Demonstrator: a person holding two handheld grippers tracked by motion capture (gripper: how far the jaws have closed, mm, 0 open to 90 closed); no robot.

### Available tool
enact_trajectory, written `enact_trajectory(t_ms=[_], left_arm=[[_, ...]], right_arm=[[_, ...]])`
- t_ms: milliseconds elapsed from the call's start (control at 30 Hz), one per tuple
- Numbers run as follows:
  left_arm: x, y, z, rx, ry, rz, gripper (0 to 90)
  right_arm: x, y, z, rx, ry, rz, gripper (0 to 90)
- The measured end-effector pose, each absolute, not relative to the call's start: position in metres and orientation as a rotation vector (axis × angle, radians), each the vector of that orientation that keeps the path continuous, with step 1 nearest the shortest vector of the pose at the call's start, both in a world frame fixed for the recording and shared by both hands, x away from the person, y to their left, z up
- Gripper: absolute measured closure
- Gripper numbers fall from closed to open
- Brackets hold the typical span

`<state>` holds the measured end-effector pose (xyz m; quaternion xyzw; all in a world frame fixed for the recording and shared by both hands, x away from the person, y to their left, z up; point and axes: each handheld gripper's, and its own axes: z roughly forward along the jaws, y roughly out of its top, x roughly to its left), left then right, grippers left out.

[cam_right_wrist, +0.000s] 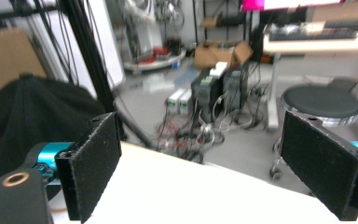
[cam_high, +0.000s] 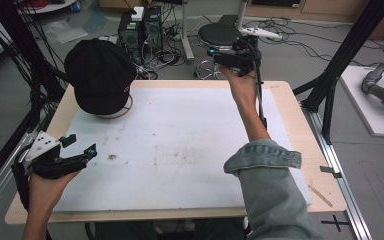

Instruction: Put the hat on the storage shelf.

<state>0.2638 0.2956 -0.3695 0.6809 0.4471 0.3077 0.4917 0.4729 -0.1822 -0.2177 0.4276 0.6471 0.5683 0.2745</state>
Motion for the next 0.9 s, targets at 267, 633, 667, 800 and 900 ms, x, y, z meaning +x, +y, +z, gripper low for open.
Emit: enact_trajectory(t_ms=[267, 633, 667, 800, 900], left_arm=[[0.264, 0.294, -0.370, 1.658, 1.082, 0.747, 23.2], [0.265, 0.295, -0.372, 1.655, 1.089, 0.752, 23.2], [0.265, 0.296, -0.372, 1.654, 1.088, 0.751, 23.1], [0.266, 0.298, -0.376, 1.656, 1.098, 0.750, 23.2], [0.267, 0.298, -0.377, 1.654, 1.103, 0.748, 23.2]], right_arm=[[0.438, -0.210, -0.236, 1.083, 1.736, 1.522, 12.6], [0.396, -0.240, -0.267, 1.039, 1.767, 1.529, 12.6], [0.392, -0.243, -0.270, 1.041, 1.767, 1.534, 12.6], [0.377, -0.252, -0.283, 1.043, 1.768, 1.526, 12.6], [0.368, -0.258, -0.295, 1.077, 1.766, 1.532, 12.6]])
